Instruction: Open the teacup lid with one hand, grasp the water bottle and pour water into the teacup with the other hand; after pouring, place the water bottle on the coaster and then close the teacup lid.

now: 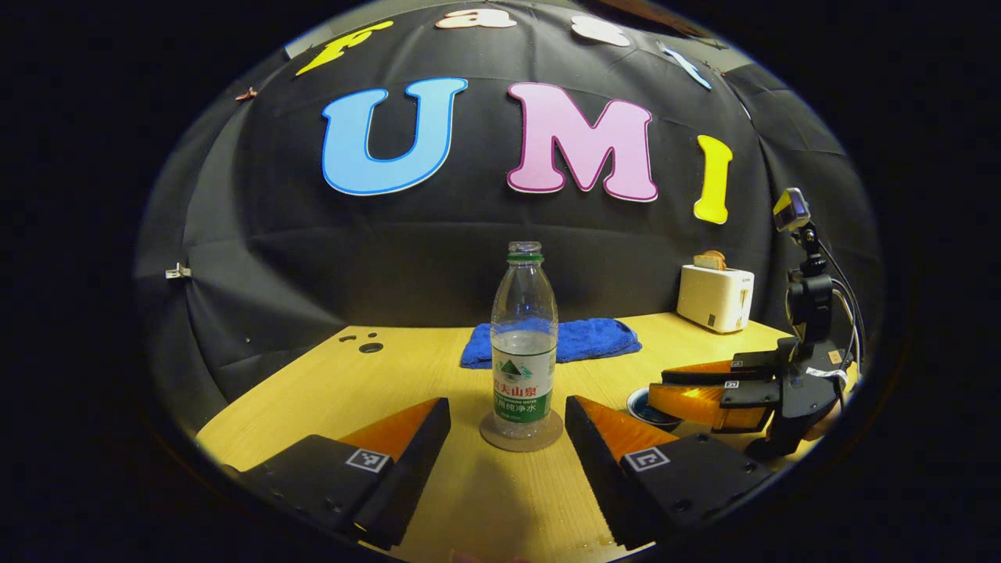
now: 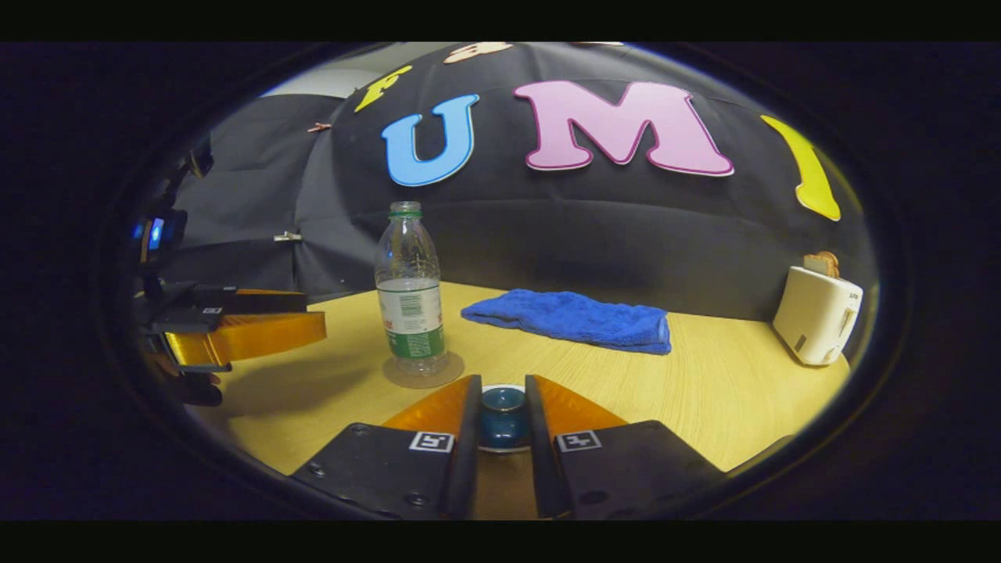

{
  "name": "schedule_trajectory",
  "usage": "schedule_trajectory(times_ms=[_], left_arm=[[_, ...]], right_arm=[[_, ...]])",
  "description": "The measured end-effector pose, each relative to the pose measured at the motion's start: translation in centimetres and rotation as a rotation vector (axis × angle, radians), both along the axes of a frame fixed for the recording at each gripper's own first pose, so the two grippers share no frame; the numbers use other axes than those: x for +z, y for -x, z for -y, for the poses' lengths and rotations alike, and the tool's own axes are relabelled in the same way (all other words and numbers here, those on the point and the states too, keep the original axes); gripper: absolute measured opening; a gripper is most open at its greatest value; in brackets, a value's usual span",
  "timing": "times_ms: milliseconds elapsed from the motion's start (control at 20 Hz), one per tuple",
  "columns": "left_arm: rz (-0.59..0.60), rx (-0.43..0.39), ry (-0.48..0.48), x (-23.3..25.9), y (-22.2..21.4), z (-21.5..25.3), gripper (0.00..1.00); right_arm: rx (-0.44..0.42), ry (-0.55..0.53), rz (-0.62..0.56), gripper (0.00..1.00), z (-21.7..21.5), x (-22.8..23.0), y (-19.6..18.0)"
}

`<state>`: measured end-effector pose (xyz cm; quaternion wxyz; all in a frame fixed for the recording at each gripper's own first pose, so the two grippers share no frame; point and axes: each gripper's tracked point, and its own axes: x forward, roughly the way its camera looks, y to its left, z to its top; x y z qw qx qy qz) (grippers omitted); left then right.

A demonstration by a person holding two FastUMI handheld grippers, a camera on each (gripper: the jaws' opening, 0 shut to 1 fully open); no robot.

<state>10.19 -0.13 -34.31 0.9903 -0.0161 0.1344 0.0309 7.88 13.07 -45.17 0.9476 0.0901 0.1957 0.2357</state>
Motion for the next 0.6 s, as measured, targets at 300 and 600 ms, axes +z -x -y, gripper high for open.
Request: schedule_trajectory(times_ms=[300,600], left_arm=[[0.016,-0.005,-0.014,1.6,0.7,0.1,0.93],[0.011,0.035,0.052,5.9,2.1,0.2,0.93]], right_arm=[[-0.029,-0.015,0.023,0.6,0.6,2.0,0.2],[-0.129,-0.033,0.118,0.91,3.0,12.0,2.0]])
